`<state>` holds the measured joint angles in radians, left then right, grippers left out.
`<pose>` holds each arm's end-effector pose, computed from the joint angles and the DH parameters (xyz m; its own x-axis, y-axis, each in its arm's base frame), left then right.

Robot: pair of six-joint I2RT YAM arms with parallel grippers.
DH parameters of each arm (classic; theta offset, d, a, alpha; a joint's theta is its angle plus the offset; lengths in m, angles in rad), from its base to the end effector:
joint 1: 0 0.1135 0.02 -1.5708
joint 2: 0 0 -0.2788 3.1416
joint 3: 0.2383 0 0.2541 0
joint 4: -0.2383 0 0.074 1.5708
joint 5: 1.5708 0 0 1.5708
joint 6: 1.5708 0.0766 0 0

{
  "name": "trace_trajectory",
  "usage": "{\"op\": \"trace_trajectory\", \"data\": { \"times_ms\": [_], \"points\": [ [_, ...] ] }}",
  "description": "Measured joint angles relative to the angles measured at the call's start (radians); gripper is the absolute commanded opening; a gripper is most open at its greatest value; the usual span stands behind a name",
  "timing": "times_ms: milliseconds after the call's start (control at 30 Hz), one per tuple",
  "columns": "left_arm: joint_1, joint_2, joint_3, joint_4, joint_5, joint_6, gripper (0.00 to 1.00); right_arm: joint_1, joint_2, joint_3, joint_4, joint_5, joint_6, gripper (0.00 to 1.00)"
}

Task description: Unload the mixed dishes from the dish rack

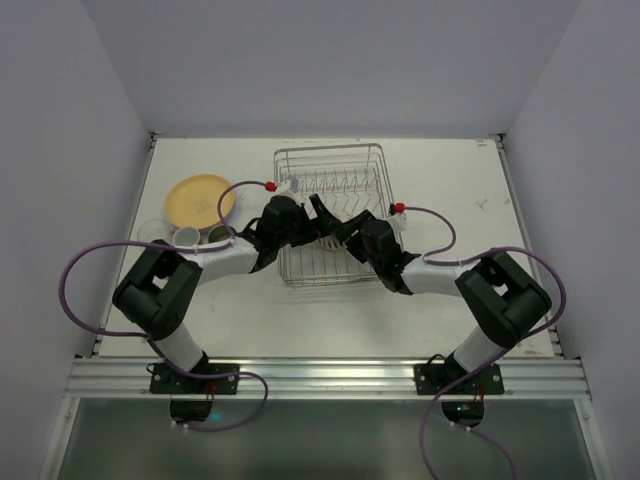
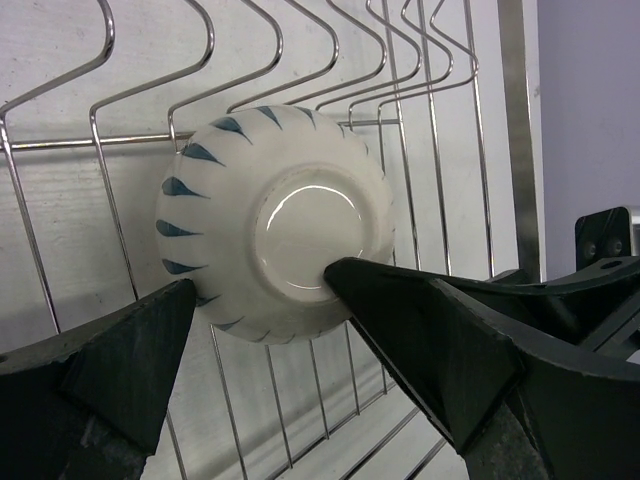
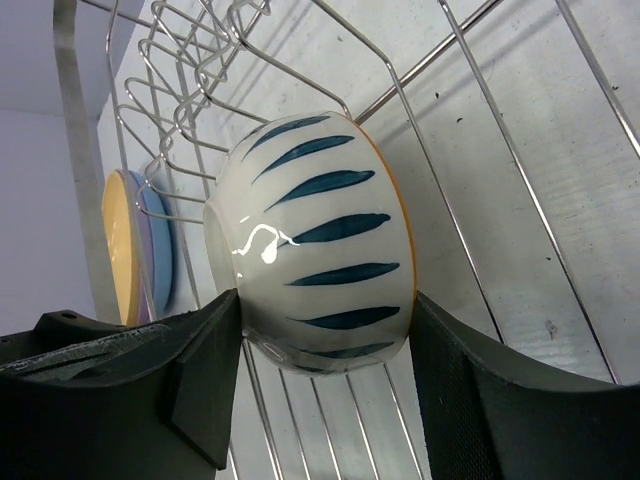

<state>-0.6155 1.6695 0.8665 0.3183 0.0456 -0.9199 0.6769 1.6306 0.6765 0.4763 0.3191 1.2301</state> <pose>0.3207 -0.2311 0.1848 -0.7156 -0.4673 -0.5192 0.0668 0.6941 -0.7168 0.2947 0.2059 0.1576 -0.4757 0.7659 -0.4327 0.2117 0.5771 0.7888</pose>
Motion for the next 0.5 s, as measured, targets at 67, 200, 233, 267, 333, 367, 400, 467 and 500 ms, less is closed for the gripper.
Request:
{"op": "trace_trajectory", "data": {
  "times_ms": [67, 200, 233, 267, 333, 367, 400, 467, 500],
  "points": [
    [0.000, 0.000, 0.001, 0.000, 0.002, 0.000, 1.00, 0.006, -0.010, 0.000, -0.005, 0.012, -0.033, 0.00],
    [0.000, -0.010, 0.011, -0.011, 0.003, 0.002, 1.00, 0.014, -0.038, 0.000, -0.011, 0.035, -0.133, 0.00],
    [0.000, -0.016, 0.013, -0.020, 0.003, 0.005, 1.00, 0.015, -0.048, 0.000, -0.011, 0.040, -0.163, 0.00],
    [-0.001, -0.026, 0.017, -0.032, 0.003, 0.008, 1.00, 0.018, -0.056, 0.000, -0.013, 0.044, -0.195, 0.00],
    [-0.001, -0.054, 0.025, -0.059, 0.001, 0.016, 1.00, 0.026, -0.073, 0.000, -0.016, 0.054, -0.248, 0.00],
    [0.003, -0.070, 0.028, -0.066, 0.003, 0.018, 1.00, 0.033, -0.084, 0.000, -0.022, 0.061, -0.277, 0.00],
    [0.007, -0.087, 0.029, -0.067, 0.008, 0.018, 1.00, 0.041, -0.095, 0.000, -0.030, 0.069, -0.307, 0.00],
    [0.029, -0.120, 0.029, -0.063, 0.040, 0.014, 1.00, 0.055, -0.119, 0.001, -0.049, 0.085, -0.359, 0.00],
    [0.044, -0.132, 0.029, -0.061, 0.055, 0.012, 1.00, 0.061, -0.131, 0.001, -0.055, 0.089, -0.385, 0.00]
  ]
}}
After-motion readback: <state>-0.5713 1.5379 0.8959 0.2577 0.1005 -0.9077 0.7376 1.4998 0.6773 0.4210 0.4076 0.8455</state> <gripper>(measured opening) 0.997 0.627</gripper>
